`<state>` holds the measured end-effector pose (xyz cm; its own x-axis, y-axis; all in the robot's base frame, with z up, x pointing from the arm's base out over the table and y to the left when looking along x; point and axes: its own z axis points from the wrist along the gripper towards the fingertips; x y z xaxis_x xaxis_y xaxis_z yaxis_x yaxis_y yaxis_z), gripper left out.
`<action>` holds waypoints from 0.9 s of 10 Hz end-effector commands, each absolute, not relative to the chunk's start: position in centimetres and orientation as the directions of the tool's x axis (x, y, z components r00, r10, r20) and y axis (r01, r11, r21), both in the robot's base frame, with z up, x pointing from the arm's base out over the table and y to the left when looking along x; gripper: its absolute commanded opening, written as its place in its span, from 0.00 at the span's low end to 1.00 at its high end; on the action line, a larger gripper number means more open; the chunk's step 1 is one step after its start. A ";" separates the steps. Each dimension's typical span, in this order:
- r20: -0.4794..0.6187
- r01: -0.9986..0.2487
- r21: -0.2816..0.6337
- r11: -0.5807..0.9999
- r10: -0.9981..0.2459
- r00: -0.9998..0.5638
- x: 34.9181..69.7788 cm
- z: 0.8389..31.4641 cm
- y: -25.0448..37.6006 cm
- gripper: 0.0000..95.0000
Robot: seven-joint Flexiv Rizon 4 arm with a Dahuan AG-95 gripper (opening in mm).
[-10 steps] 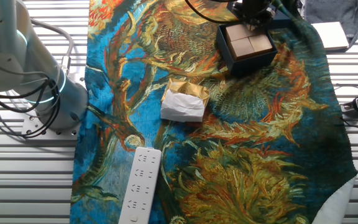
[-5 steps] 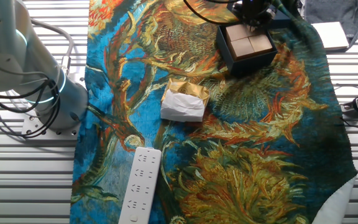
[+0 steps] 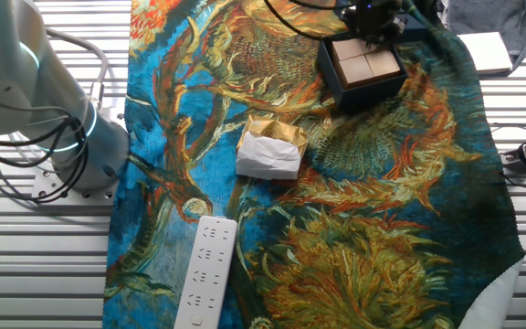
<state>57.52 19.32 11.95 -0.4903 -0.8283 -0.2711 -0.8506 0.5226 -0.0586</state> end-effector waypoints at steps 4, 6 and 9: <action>-0.316 -0.697 0.134 0.705 -0.636 -0.704 57.9 12.4 19.2 0.60; -0.309 -0.676 0.159 0.720 -0.614 -0.726 59.1 12.9 19.4 0.60; -0.304 -0.631 0.212 0.746 -0.563 -0.769 60.2 13.4 19.6 0.60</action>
